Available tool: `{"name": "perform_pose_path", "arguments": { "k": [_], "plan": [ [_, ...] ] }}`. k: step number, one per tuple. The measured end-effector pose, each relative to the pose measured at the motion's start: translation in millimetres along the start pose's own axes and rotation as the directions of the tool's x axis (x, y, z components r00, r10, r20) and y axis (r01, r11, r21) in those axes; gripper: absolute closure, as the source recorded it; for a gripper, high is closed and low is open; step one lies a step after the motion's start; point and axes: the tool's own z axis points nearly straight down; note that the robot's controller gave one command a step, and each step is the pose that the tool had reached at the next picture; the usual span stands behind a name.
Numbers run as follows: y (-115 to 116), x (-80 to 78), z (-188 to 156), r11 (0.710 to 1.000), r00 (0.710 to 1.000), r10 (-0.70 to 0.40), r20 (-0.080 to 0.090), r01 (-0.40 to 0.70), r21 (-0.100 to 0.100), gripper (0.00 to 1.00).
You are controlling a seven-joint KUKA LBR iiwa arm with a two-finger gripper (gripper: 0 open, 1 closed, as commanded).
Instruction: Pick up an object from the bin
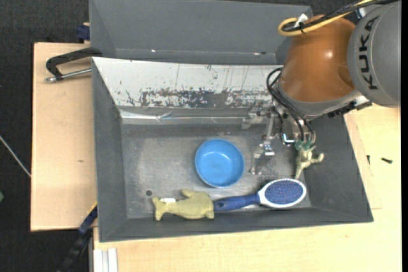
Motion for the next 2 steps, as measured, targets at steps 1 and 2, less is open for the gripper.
{"name": "perform_pose_path", "arguments": {
  "k": [1,2],
  "plan": [
    [5,0.8,90,0.997,0.997,-0.074,0.015,0.074,0.002,0.0],
    [73,11.6,90,0.999,0.999,0.033,0.008,-0.033,-0.003,0.0]
  ]
}}
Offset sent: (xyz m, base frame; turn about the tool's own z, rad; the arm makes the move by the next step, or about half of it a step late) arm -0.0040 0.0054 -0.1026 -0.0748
